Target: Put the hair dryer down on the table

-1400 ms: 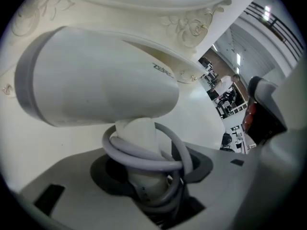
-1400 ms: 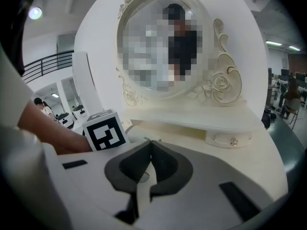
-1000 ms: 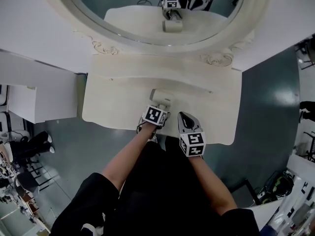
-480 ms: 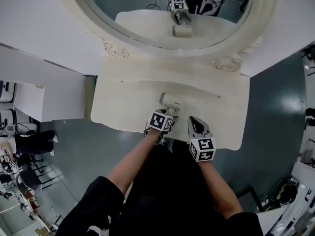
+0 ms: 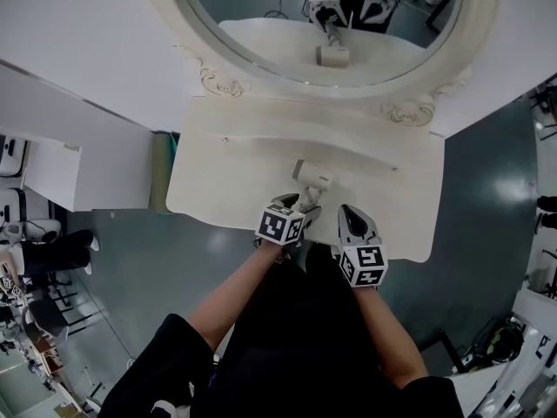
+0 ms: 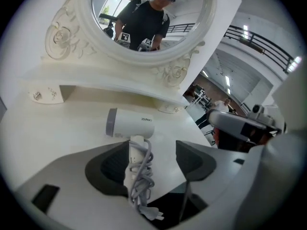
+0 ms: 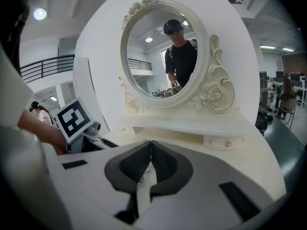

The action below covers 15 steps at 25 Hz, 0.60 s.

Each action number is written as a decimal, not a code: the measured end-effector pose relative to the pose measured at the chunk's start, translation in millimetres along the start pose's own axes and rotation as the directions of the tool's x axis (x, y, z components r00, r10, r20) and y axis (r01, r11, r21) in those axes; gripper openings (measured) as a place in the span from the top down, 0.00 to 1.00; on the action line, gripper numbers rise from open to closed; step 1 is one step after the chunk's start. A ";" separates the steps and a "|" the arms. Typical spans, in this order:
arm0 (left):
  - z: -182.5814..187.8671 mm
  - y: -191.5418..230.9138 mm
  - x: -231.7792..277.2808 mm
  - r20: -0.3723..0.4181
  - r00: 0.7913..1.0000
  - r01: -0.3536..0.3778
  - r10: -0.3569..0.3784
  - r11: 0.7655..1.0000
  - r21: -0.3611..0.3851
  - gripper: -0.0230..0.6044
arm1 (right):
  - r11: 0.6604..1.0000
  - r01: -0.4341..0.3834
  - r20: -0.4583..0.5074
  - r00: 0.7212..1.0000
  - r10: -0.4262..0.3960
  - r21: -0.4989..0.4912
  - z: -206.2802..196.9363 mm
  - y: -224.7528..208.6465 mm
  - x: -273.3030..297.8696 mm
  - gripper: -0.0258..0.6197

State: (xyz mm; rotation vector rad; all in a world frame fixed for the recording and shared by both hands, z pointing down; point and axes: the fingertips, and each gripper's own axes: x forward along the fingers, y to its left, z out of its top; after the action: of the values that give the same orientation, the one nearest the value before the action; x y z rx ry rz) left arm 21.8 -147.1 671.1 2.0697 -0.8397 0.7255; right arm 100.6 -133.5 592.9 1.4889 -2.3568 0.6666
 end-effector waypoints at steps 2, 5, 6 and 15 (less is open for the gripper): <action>5.2 -4.3 -17.4 0.046 0.999 -0.002 0.001 1.000 0.008 0.45 | 1.000 0.011 0.008 1.000 -0.011 0.005 3.9 7.9 -4.5 0.93; 15.5 -11.9 -46.4 0.124 0.992 0.003 -0.005 1.000 0.017 0.53 | 1.000 0.022 0.025 0.999 -0.023 0.014 12.7 22.4 -11.8 0.93; 19.2 -16.1 -56.8 0.156 0.988 0.012 -0.015 1.000 0.018 0.56 | 1.000 0.024 0.032 0.999 -0.025 0.017 16.3 27.6 -15.0 0.93; 52.4 -53.7 -145.3 0.443 0.894 0.031 -0.074 0.994 0.103 0.91 | 0.999 0.043 0.128 0.991 -0.044 0.015 63.8 67.0 -45.9 0.93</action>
State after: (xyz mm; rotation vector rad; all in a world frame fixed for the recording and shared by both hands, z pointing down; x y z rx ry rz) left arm -16.7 -117.9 514.9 2.3779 -1.0074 0.2581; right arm 60.9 -106.5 501.5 1.6295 -2.4103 0.5921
